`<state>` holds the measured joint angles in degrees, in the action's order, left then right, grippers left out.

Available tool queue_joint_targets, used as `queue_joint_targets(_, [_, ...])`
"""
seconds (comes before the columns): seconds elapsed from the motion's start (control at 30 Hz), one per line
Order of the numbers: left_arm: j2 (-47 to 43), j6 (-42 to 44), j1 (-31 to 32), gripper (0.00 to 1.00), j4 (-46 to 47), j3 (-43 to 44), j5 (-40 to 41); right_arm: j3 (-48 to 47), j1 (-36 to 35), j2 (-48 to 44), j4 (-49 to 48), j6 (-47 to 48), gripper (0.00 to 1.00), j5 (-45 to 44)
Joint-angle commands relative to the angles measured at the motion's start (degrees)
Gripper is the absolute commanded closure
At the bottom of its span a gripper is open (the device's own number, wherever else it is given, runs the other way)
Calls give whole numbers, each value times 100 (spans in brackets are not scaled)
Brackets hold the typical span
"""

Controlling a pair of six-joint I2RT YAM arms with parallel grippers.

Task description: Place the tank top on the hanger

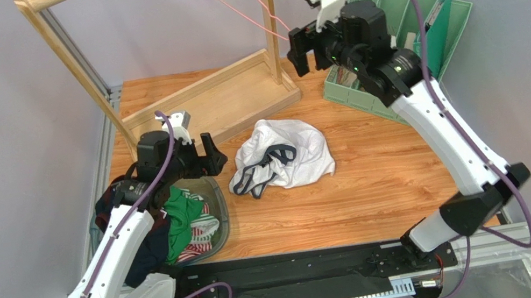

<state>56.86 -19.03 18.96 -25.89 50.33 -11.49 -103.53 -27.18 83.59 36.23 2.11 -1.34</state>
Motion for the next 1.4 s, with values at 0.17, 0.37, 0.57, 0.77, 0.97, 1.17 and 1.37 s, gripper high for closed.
queue_joint_targets(0.17, [-517,-409,-33,1,-47,-181,-187,-2038,160,1720,-423,545,8,574])
queue_joint_targets(0.37, [-922,-488,-33,1,-267,-321,15,-2637,362,2486,-757,606,8,871])
queue_joint_targets(0.57, [-1107,-575,-33,1,-434,-418,129,-3015,503,3031,-968,668,7,1303])
queue_joint_targets(0.77, [-1221,-629,-24,1,-522,-410,243,-3436,600,3426,-1056,615,6,1514])
queue_joint_targets(0.97, [-1230,-593,-33,1,-575,-418,296,-3499,635,3515,-872,466,19,1909])
queue_joint_targets(1.17, [-1212,-593,-33,1,-549,-445,331,-3437,626,3532,-503,466,33,2173])
queue_joint_targets(1.37, [-1195,-567,-33,1,-549,-436,357,-3429,626,3489,-397,387,70,2323])
